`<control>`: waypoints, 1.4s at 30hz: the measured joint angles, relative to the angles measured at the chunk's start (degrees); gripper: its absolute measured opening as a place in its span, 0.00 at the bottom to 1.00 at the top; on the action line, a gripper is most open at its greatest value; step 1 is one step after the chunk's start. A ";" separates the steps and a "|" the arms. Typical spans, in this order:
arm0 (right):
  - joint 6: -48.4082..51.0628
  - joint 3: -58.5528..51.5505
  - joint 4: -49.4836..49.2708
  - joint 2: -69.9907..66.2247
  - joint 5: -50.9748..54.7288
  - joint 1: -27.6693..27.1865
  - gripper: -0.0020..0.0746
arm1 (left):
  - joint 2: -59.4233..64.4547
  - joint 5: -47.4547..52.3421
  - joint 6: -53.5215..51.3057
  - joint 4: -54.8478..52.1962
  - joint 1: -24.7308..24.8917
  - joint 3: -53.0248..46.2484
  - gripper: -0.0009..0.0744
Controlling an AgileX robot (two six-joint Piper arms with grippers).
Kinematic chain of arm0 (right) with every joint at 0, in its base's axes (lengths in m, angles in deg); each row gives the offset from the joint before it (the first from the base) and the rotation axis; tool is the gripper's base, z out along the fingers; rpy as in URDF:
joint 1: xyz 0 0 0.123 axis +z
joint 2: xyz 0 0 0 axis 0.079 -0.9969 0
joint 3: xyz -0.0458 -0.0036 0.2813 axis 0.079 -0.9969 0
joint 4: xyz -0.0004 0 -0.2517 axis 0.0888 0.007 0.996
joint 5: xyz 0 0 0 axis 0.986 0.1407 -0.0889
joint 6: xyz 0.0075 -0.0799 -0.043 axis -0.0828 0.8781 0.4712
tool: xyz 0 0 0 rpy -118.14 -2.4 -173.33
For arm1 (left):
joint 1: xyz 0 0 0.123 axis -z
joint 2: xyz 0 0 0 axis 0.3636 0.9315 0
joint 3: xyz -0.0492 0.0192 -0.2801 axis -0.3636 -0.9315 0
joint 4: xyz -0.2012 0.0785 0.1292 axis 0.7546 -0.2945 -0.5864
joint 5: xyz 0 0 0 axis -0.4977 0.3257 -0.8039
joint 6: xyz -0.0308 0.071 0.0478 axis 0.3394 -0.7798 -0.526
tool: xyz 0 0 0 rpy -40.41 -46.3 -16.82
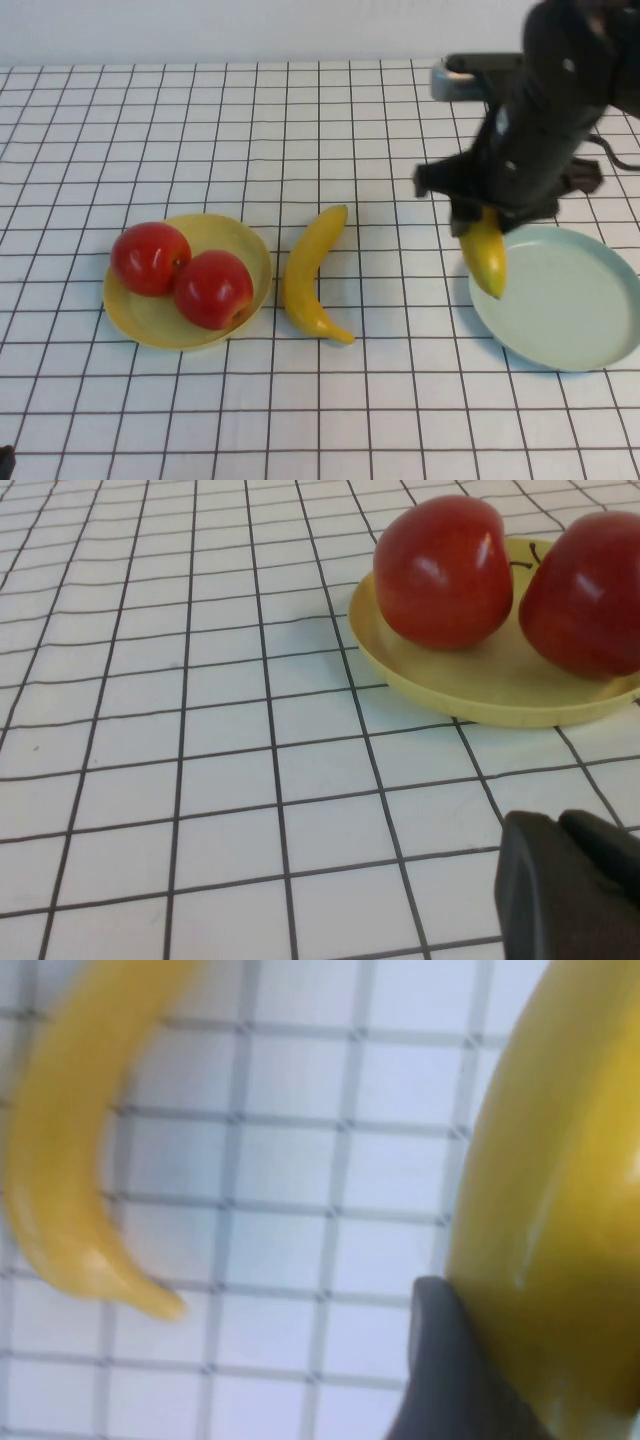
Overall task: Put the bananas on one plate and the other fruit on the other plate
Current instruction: Put another type of fruit in the right plate
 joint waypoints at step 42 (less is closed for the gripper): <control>16.06 -11.87 -0.15 4.13 -6.31 -11.99 0.56 | 0.00 0.00 0.00 0.00 0.00 0.00 0.01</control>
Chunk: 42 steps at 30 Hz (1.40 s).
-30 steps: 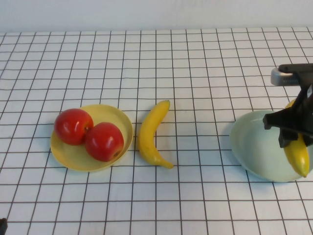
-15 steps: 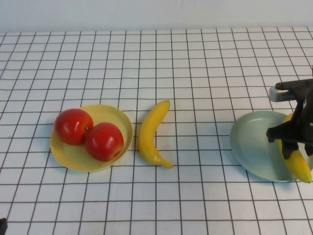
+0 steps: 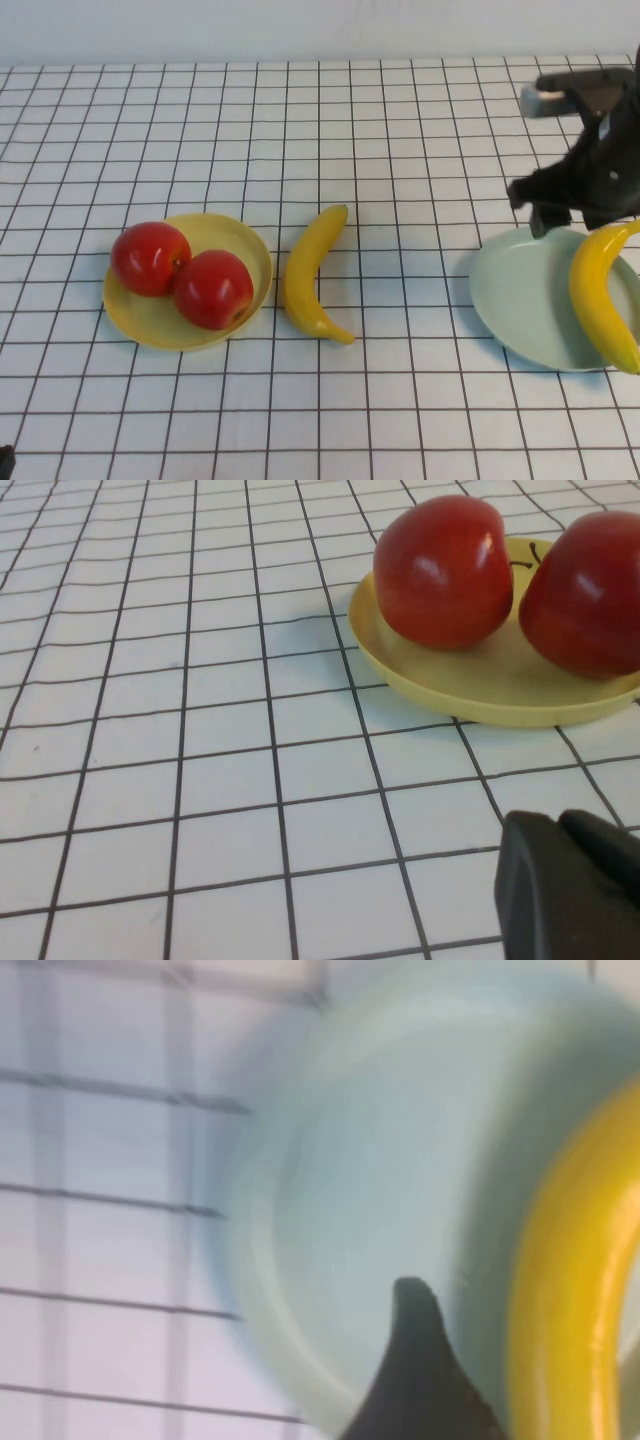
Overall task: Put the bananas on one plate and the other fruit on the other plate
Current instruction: Put another type of fruit in the right plate
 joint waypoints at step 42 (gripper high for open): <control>-5.48 50.37 -12.93 -42.65 11.80 20.39 0.54 | 0.00 0.00 0.00 0.00 0.00 0.00 0.01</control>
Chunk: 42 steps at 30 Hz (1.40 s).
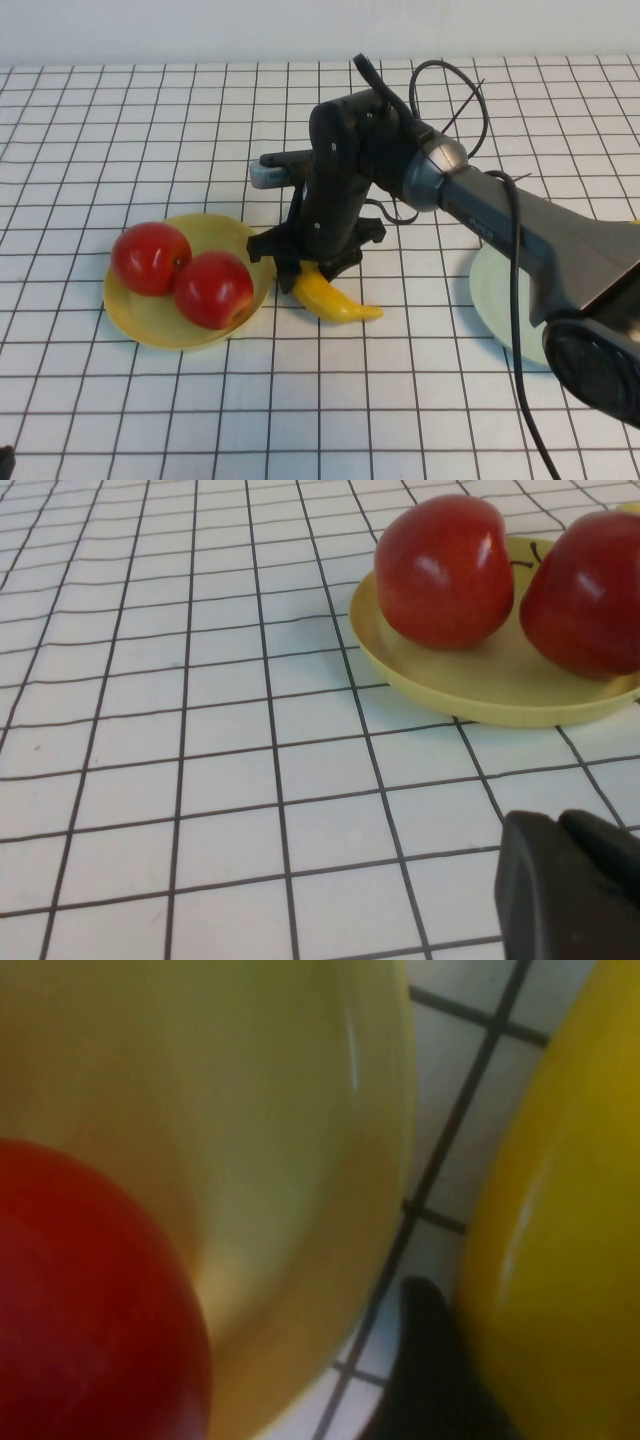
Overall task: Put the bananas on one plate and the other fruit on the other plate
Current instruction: Put another type of fruit in the right plate
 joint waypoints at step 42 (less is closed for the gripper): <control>-16.23 -54.91 7.85 36.43 -17.49 -17.78 0.45 | 0.00 0.00 0.00 0.00 0.00 0.00 0.01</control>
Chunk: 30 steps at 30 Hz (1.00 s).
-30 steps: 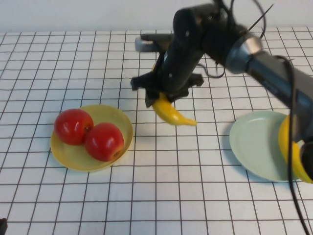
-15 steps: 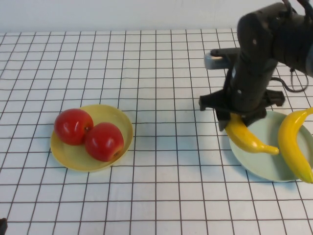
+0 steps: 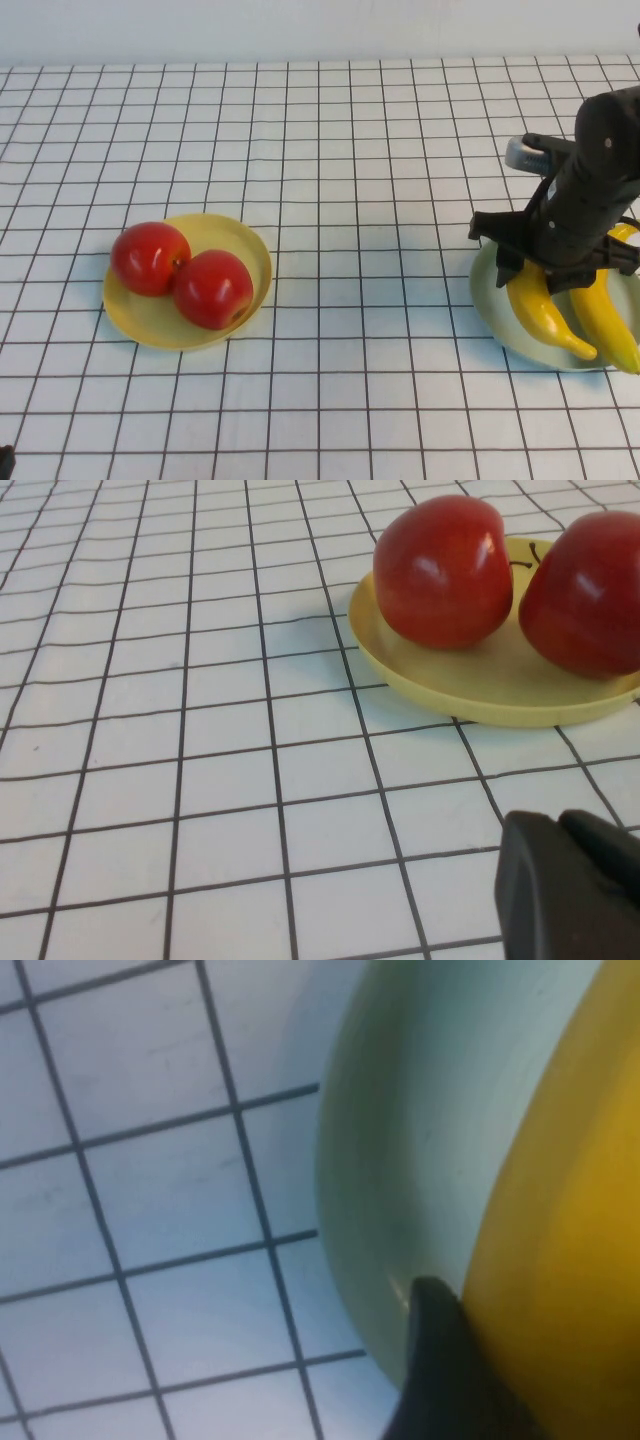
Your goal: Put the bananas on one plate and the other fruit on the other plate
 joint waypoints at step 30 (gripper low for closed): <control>11.43 -16.68 -0.53 33.38 -18.75 -1.55 0.03 | 0.00 0.00 0.00 0.00 0.00 0.00 0.01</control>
